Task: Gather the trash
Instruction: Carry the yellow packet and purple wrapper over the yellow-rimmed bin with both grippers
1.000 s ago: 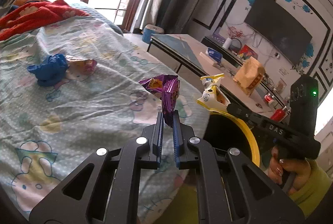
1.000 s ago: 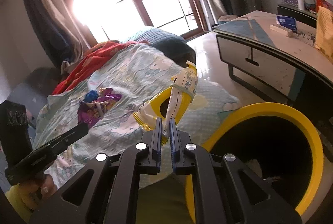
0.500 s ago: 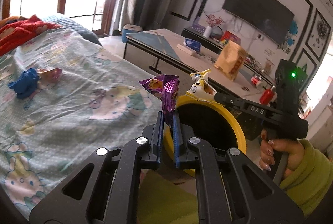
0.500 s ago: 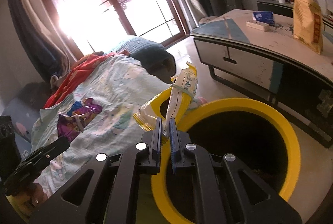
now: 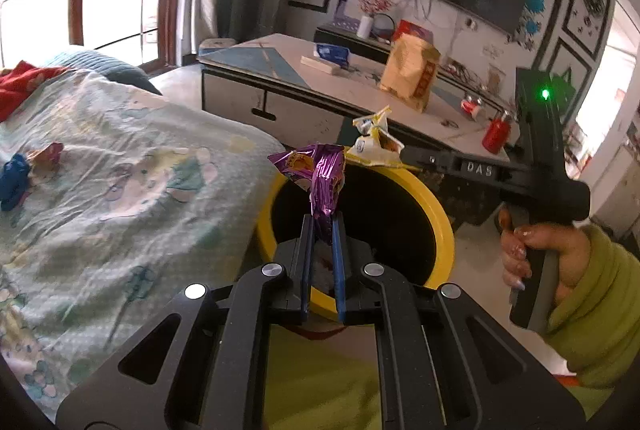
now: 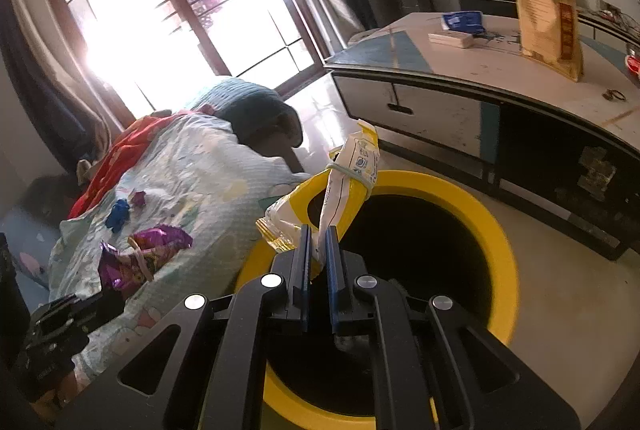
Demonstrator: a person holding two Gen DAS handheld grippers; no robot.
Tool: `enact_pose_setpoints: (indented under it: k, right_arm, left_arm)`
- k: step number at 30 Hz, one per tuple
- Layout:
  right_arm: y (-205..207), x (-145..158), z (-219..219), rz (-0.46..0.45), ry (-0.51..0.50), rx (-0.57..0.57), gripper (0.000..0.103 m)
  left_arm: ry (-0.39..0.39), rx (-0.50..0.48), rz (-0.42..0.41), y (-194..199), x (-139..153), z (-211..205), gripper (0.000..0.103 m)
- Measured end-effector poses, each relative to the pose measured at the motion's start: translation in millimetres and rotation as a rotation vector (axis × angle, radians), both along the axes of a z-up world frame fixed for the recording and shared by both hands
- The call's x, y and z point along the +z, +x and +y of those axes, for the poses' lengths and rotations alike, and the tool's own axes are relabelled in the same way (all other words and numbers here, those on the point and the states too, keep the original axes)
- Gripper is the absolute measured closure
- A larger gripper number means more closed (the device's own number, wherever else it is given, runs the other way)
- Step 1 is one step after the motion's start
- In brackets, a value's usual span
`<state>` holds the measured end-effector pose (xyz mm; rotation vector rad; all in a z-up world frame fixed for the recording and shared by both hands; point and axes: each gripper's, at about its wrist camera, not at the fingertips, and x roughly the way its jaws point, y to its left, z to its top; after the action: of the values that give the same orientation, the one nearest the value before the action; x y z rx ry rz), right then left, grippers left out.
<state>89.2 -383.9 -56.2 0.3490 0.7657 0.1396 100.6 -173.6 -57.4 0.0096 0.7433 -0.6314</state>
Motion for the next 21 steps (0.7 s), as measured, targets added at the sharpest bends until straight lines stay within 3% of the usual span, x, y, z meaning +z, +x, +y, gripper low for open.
enact_pose_setpoints:
  k: [21]
  right_arm:
    - [-43.6, -18.2, -36.0, 0.047, -0.057, 0.026, 0.096]
  left_arm:
    - [0.092, -0.075, 0.065, 9.2, -26.7, -52.7, 0.098]
